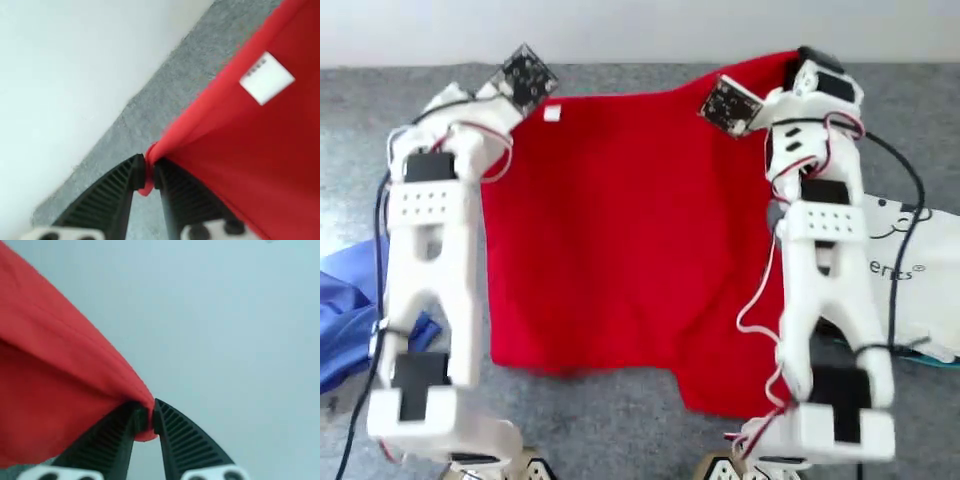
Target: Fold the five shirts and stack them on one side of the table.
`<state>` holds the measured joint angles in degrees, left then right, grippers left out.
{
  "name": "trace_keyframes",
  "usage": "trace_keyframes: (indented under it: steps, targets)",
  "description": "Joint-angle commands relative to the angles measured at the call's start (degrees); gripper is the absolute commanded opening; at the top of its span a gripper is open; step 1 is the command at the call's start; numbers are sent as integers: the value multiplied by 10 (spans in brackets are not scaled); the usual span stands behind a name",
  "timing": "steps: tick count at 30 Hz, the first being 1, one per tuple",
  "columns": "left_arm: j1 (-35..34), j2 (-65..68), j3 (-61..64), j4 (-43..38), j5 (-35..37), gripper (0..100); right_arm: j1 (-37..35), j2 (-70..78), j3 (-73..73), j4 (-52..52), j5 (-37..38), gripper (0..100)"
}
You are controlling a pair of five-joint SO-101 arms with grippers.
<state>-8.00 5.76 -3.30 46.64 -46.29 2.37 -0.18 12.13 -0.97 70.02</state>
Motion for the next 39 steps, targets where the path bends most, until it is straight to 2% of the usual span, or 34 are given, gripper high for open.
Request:
trace_keyframes:
  steps: [1, 7, 12, 15, 18, 25, 31, 37, 39]
  targets:
    - [-12, 81, -156, -8, -7, 13, 0, 51, -98, -22, 3, 10]
    - [-4, 197, -327, 0, -7, 13, -3, 129, -194, -22, 4, 10]
    - [-1, 249, -413, 86, -8, 13, -4, 145, -215, -20, 4, 10]
    - [-3, 268, -444, 138, -8, 13, -5, 142, -216, 25, 4, 10]
    - [-5, 280, -456, 190, -8, 13, -9, 113, -217, 111, 3, 10]
    - [-11, 280, -458, 318, -8, 13, -28, 21, -216, 404, 1, 10]
    - [-29, 285, -456, 425, -8, 13, -29, -34, -216, 610, -1, 13]
    - [-36, 287, -451, 534, -8, 13, -32, -62, -216, 786, -57, 15]
    - [-36, 290, -418, 539, -7, 14, -38, -62, -215, 844, -77, 15]
